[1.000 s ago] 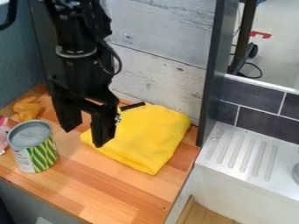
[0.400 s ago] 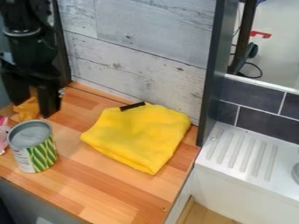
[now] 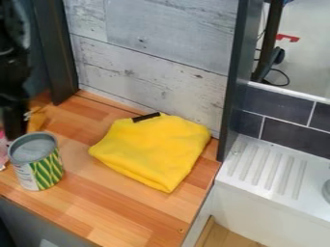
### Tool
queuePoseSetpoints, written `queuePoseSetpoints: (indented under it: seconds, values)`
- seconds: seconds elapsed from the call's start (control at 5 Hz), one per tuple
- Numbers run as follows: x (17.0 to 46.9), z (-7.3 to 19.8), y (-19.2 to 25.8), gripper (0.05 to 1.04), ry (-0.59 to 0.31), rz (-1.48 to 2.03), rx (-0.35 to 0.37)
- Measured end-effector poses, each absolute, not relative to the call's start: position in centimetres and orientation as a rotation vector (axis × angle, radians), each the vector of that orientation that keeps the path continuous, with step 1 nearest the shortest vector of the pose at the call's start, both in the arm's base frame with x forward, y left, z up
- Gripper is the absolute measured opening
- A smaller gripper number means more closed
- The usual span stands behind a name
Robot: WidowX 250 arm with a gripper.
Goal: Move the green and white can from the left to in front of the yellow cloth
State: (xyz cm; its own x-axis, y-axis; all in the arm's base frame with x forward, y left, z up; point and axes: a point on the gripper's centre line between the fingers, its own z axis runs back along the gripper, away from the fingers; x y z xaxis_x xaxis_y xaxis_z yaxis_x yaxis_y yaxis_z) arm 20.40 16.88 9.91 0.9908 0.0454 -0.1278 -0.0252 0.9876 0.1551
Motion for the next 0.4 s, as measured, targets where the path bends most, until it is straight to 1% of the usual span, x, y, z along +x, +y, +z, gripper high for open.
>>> queuePoseSetpoints:
  seconds: [0.2,0.4]
  values:
    - [20.6,9.5,19.8,1.000,0.124,0.038,0.154]
    - [20.8,7.9,20.6,1.000,0.153,0.018,0.146]
